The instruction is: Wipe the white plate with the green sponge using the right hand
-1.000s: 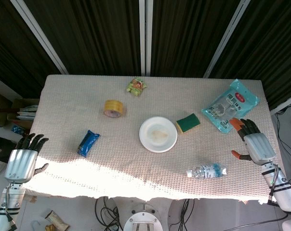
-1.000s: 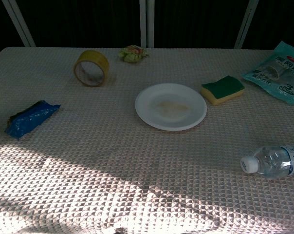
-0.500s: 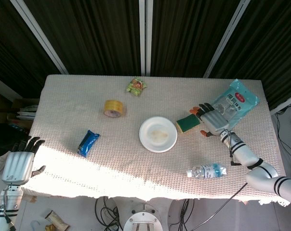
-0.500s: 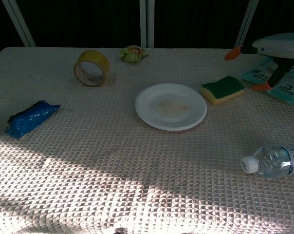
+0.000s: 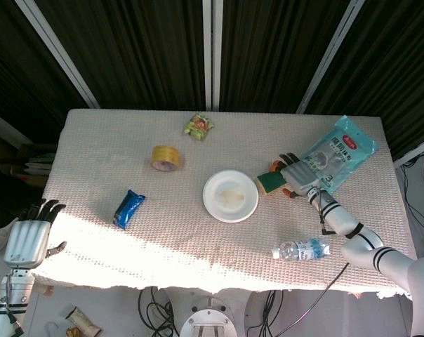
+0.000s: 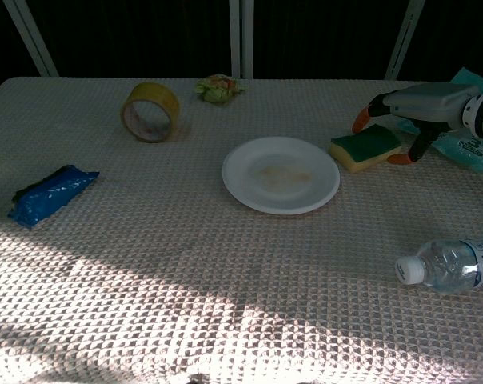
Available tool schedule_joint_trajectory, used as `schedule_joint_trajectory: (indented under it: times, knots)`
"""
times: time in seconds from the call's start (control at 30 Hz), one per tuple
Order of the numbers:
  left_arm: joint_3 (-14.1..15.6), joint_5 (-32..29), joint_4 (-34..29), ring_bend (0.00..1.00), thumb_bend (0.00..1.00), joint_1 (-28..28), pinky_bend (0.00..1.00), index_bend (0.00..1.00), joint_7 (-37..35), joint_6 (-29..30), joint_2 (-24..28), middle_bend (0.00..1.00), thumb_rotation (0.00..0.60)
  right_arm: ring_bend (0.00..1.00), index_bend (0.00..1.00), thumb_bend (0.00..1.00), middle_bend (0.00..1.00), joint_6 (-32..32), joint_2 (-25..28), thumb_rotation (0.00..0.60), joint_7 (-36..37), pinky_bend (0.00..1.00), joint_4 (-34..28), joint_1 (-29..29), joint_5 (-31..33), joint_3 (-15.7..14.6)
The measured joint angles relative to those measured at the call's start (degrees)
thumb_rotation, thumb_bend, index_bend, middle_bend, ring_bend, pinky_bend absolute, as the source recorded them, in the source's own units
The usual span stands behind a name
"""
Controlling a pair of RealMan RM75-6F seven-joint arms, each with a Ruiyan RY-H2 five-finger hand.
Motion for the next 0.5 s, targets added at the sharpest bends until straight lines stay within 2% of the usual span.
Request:
schedule_joint_trajectory:
  times: [0.37,0.5]
  knots:
    - [0.05,-0.36,-0.01,0.15,0.09,-0.14,0.2,0.25,0.09,-0.24,-0.08,0.2,0.6,0.09,0.43,0.3,0.27,3.6,-3.75,0.6,5.0,0.15,7.08,1.04,-2.33,-2.02]
    - [0.07,-0.54,-0.23,0.15,0.09,-0.15,0.2,0.25,0.23,-0.29,-0.04,0.2,0.6,0.14,0.52,0.33,0.32,4.92,-4.94,0.6,6.27,0.18,9.22,1.27,-2.88,-2.56]
